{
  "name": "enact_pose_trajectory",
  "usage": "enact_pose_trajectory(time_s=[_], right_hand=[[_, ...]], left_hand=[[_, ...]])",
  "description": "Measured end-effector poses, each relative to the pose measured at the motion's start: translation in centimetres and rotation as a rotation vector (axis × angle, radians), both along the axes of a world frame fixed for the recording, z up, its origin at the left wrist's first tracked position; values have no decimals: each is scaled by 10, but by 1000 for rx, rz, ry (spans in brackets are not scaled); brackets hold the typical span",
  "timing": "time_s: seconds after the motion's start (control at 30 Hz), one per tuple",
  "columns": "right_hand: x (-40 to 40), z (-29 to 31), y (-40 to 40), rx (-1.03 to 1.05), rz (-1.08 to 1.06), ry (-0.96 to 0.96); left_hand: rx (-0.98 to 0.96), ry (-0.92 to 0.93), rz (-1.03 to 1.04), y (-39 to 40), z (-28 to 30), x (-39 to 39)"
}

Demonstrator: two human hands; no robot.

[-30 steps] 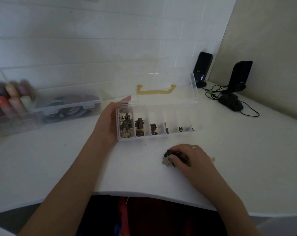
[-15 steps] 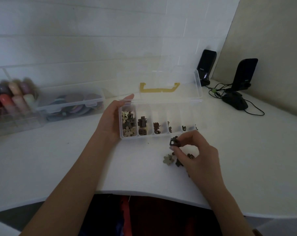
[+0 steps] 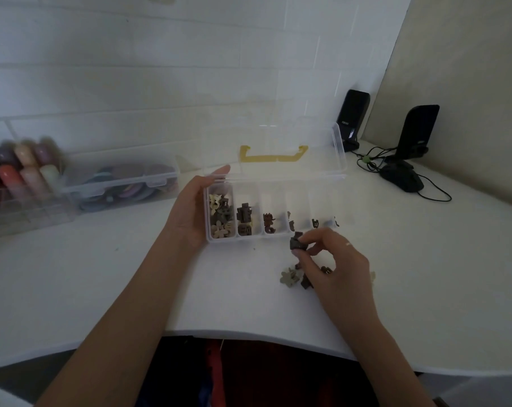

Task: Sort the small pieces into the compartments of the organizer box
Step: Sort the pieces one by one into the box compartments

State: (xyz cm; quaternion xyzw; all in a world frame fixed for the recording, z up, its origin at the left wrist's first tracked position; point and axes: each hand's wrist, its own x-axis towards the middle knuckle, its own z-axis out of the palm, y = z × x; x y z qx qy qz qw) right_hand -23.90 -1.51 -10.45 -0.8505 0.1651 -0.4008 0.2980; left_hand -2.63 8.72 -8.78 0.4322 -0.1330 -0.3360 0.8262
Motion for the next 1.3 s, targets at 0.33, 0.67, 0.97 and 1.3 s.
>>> enact_pose_trajectory(time_s=[0.33, 0.67, 0.97, 1.3], right_hand=[[91, 51, 6, -565, 25, 147], [106, 34, 12, -784, -74, 347], [10, 53, -14, -220, -33, 39], [-24, -11, -3, -352, 60, 328]], left_hand=[[-64, 53, -65, 0, 0, -2], [-20, 46, -7, -1, 2, -2], [21, 11, 15, -1, 1, 0], [21, -24, -13, 2, 3, -6]])
